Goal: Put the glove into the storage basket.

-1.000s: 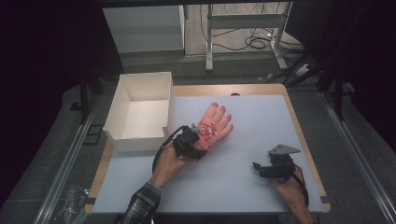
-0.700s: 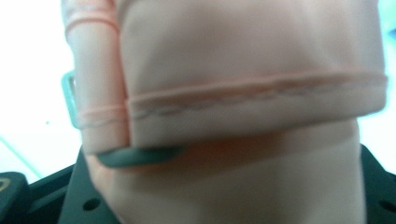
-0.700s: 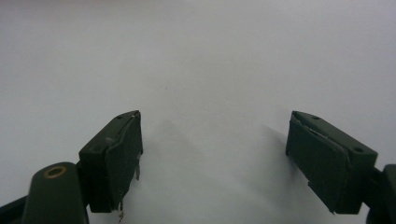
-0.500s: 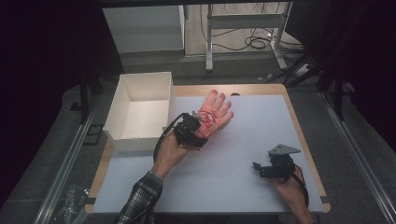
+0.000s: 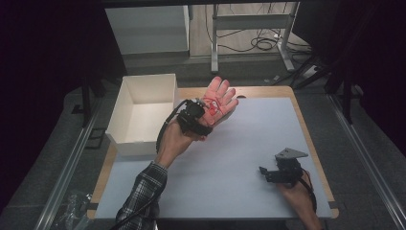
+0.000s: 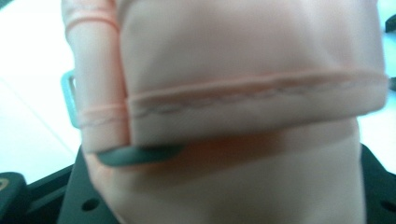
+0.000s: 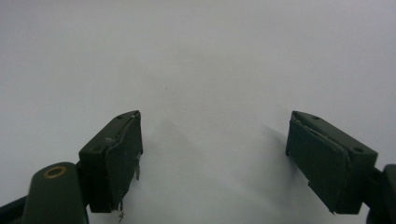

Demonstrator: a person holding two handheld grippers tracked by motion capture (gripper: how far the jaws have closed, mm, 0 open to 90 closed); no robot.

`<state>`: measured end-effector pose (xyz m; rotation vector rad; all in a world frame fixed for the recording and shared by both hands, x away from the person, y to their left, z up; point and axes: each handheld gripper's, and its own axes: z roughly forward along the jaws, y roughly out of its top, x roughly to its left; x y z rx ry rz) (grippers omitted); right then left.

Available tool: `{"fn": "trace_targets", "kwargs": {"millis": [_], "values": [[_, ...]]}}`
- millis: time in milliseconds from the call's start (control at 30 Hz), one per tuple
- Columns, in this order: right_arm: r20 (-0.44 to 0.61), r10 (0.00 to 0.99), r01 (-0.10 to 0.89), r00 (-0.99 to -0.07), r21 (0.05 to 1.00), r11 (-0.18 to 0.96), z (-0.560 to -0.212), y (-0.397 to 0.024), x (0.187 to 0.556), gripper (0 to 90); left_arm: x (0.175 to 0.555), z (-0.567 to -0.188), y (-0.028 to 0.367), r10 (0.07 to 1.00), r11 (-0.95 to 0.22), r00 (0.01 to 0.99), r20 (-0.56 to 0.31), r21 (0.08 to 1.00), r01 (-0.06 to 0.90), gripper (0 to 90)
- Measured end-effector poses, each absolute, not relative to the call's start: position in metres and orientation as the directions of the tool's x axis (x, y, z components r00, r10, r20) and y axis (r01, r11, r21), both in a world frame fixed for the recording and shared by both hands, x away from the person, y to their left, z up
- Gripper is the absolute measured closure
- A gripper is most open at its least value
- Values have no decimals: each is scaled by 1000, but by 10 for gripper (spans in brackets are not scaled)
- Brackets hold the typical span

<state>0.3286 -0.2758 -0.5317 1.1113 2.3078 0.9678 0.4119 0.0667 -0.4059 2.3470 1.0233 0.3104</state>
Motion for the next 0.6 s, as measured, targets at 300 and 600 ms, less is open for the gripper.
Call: {"fn": "trace_targets", "kwargs": {"millis": [300,600], "values": [[-56,795,518,-604,731,444,-532,-276,329,188,421,-384,78,761,-526,649,3,589,614,400],[-55,795,518,-604,731,444,-532,-276,329,188,430,-360,101,813,-473,581,18,603,643,399]]}}
